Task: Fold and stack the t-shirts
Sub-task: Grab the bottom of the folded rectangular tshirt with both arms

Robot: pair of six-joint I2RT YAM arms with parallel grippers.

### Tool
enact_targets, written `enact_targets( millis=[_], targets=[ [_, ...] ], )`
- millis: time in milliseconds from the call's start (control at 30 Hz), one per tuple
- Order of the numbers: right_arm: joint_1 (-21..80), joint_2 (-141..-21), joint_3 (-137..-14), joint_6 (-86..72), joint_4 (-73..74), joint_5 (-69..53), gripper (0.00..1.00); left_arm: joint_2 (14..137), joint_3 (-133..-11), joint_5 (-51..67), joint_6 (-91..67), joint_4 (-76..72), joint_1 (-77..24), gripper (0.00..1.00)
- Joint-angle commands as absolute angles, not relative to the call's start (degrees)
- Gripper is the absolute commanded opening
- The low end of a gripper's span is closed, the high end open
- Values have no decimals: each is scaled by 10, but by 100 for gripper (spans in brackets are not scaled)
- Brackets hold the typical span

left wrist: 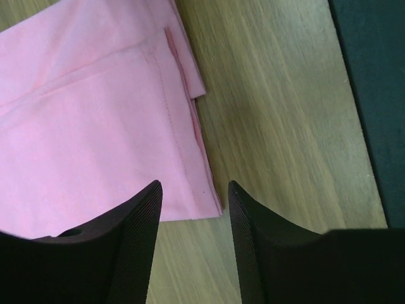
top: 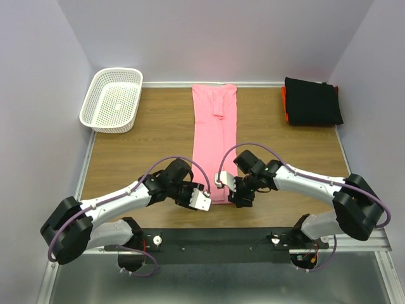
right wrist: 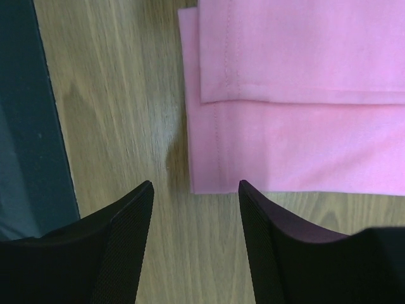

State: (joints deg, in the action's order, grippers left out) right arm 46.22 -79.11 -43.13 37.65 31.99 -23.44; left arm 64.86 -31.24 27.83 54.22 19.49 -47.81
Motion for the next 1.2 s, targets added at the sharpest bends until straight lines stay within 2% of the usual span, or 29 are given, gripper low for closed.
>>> enact_targets(
  millis=[0,167,533,733,900,1033,1167],
  targets=[
    [475,-803,-409,390,271,-192,62,674,-314,238,556,179,-484,47],
    [481,-817,-395,388,240,-172,59,707,-322,206,559,185,-486,40],
    [490,-813,-374,381,229,-161,48,738,-324,180,563,182,-505,45],
    [490,-787,-399,367,268,-166,59,737,-331,189,583,207,-509,48],
    [490,-779,-428,377,294,-172,69,755,-342,205,587,235,-511,44],
    [490,-791,-443,380,293,-186,70,779,-352,203,577,236,-511,37],
    [490,-802,-439,384,276,-196,68,786,-357,208,579,240,-511,35]
  ],
)
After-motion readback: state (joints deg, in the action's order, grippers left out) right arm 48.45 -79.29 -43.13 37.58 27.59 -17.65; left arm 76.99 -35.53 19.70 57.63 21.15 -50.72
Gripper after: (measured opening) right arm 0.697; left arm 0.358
